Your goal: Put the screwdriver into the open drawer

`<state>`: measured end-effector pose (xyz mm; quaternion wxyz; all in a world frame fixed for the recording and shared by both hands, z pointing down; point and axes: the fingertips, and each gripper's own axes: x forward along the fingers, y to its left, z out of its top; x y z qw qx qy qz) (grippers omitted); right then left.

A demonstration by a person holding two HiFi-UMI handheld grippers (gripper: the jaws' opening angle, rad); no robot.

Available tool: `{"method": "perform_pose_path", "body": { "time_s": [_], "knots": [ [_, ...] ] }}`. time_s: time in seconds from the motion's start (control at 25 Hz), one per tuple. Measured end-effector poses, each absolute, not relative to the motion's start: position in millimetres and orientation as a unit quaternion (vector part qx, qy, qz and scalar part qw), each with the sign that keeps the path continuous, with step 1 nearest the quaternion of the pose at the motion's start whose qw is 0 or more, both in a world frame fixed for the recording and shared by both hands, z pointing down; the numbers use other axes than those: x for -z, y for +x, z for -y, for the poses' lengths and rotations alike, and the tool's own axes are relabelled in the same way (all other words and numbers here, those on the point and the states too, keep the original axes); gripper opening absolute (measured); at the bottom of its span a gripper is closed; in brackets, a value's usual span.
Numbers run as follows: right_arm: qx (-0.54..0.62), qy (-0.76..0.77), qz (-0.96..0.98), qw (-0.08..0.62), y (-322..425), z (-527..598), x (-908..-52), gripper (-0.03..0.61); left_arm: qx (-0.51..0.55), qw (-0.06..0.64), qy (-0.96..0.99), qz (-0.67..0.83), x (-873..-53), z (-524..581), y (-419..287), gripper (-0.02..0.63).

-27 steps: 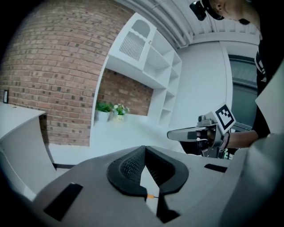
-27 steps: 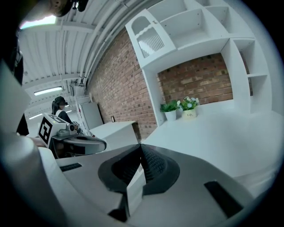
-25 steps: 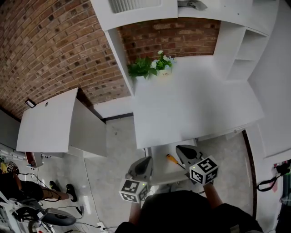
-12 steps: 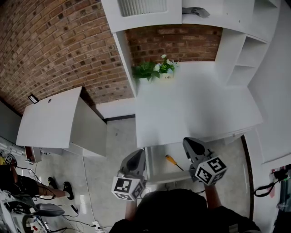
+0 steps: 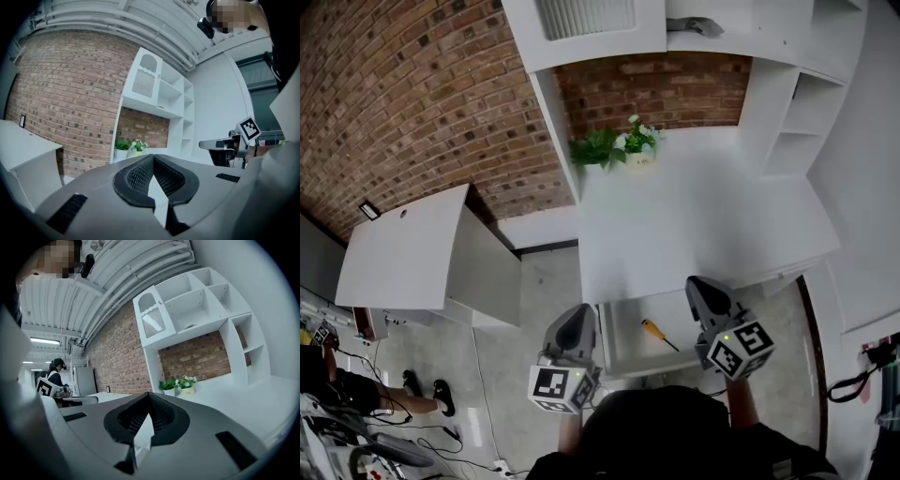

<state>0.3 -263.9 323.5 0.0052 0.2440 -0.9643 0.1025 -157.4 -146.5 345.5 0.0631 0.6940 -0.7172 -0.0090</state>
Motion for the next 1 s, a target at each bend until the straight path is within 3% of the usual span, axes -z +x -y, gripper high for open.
{"method": "perform_pose_path", "body": {
  "time_s": [1.0],
  "knots": [
    [-0.076,0.255,0.964,0.012,10.4,266.7,-322.0,0.014,-0.025,0.063,0.683,0.727,-352.8,142.8,-161.3,0.009]
  ]
}}
